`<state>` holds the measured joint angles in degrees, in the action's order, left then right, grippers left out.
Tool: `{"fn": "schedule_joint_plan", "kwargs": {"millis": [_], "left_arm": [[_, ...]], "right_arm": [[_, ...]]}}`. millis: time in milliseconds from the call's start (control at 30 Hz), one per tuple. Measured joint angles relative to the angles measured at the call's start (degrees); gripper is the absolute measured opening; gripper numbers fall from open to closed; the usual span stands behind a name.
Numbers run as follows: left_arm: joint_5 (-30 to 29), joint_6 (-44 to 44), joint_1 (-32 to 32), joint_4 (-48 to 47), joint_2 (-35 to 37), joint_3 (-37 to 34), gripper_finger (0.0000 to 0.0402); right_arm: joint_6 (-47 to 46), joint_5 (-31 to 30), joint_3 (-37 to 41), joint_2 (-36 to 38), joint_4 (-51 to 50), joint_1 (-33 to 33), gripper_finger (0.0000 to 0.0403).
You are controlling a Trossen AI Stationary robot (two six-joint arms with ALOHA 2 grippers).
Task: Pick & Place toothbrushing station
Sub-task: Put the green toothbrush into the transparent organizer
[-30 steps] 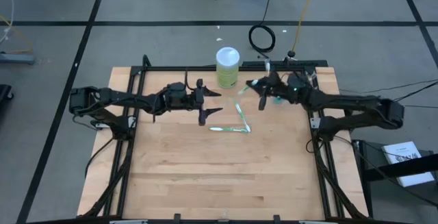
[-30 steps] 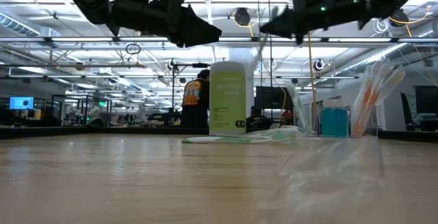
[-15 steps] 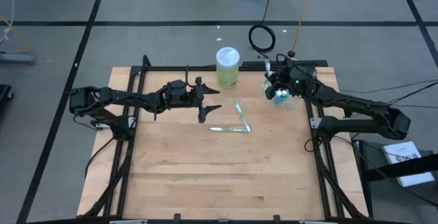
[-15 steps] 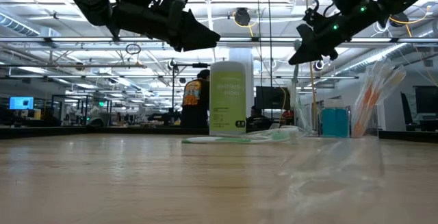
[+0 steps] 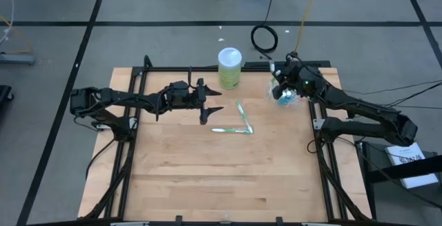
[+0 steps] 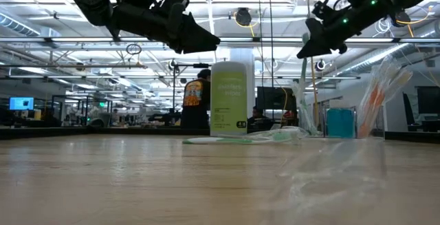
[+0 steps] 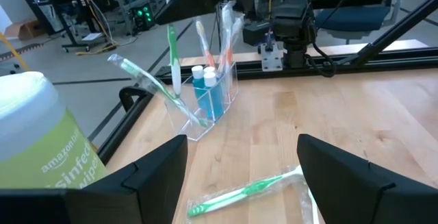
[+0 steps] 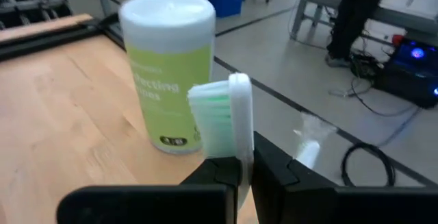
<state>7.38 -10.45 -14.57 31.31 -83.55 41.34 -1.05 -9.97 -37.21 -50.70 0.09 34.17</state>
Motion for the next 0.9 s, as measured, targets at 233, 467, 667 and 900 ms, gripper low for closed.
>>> {"fn": "schedule_joint_plan", "kwargs": {"millis": [233,467,667,900], "left_arm": [[0.0,-0.2,0.0,0.0,0.0,0.0,0.0285],[0.0,0.1,0.0,0.0,0.0,0.0,0.0285],[0.0,0.1,0.0,-0.3,0.0,0.0,0.0285],[0.0,0.1,0.0,-0.4,0.0,0.0,0.0285]], "right_arm": [[-2.3,-0.5,0.1,-2.8,-2.1,0.6,0.0009],[-4.5,1.4,0.1,-9.9,-0.8,0.6,0.0009],[-5.6,2.6,0.1,-15.7,3.0,0.6,0.0010],[-5.8,2.4,0.1,-19.2,7.4,1.7,0.0010]]}}
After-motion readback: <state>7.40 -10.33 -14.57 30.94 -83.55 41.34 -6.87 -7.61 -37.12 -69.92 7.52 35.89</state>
